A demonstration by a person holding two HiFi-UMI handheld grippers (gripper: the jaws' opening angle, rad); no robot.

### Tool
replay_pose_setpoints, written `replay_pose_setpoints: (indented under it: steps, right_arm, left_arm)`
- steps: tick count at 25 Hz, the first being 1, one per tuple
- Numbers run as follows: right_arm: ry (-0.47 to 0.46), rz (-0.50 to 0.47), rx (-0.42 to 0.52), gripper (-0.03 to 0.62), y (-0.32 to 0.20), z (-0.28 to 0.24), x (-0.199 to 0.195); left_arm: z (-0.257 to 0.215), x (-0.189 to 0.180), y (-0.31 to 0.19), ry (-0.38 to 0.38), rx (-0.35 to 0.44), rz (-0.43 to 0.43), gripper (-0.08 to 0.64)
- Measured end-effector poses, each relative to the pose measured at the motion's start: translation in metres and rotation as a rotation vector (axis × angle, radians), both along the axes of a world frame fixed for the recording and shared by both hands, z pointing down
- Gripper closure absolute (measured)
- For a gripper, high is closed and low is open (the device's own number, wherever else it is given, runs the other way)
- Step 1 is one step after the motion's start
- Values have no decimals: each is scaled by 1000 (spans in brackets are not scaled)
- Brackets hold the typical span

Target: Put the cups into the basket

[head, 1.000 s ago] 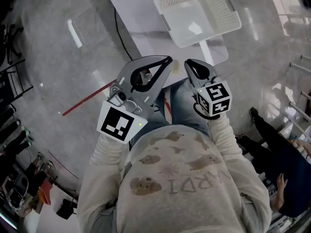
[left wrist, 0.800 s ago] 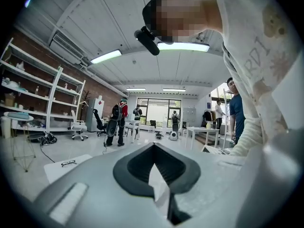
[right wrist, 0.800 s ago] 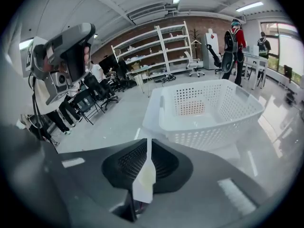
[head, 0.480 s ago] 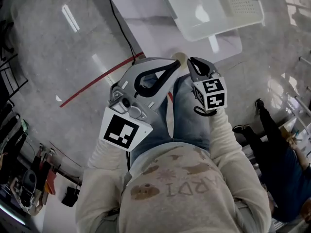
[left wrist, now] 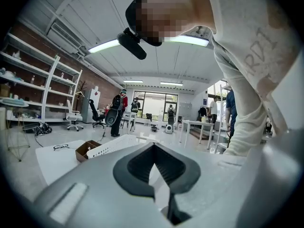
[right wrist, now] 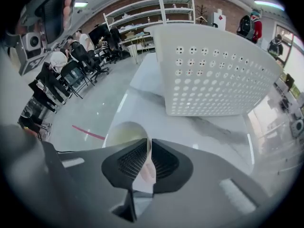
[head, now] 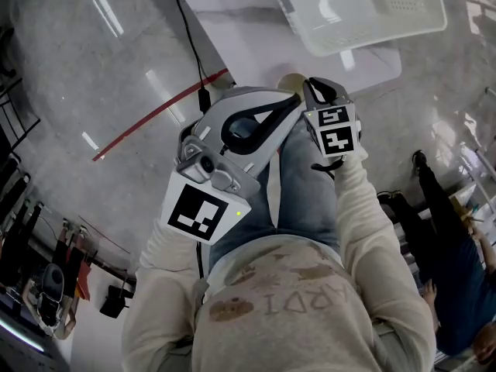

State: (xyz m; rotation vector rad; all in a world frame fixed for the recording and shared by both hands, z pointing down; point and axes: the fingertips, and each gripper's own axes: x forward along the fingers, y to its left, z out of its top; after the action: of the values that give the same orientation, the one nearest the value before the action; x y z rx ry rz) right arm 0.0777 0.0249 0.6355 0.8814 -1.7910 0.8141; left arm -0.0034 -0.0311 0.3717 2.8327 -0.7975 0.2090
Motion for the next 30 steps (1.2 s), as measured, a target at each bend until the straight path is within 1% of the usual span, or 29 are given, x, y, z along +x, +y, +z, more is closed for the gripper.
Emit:
replay_pose_setpoints:
  steps: [3, 10, 13, 16, 19, 22, 27, 30]
  right_arm:
    - [29, -11, -23, 525, 0, 11, -3]
    - [138, -60, -81, 526, -6, 26, -9]
    - [193, -70, -72, 534, -6, 29, -7]
    - [205, -67, -58, 535, -4, 30, -8]
    - [193, -53, -47, 537, -3, 25, -5]
    - [149, -15, -33, 537, -5, 8, -4]
    - [45, 45, 18, 537, -13, -46, -9]
    - [-34, 81, 72, 537, -25, -86, -27]
  left_arm:
    - [5, -3, 0, 1, -7, -7, 560]
    - [3, -10, -5, 15, -16, -32, 560]
    - [3, -11, -3, 11, -13, -30, 560]
    - [5, -14, -3, 14, -19, -37, 560]
    - [5, -15, -4, 12, -18, -42, 560]
    - [0, -13, -4, 1, -9, -34, 560]
    - [-26, -13, -6, -2, 18, -19, 560]
    - [-41, -24, -12, 1, 37, -5, 560]
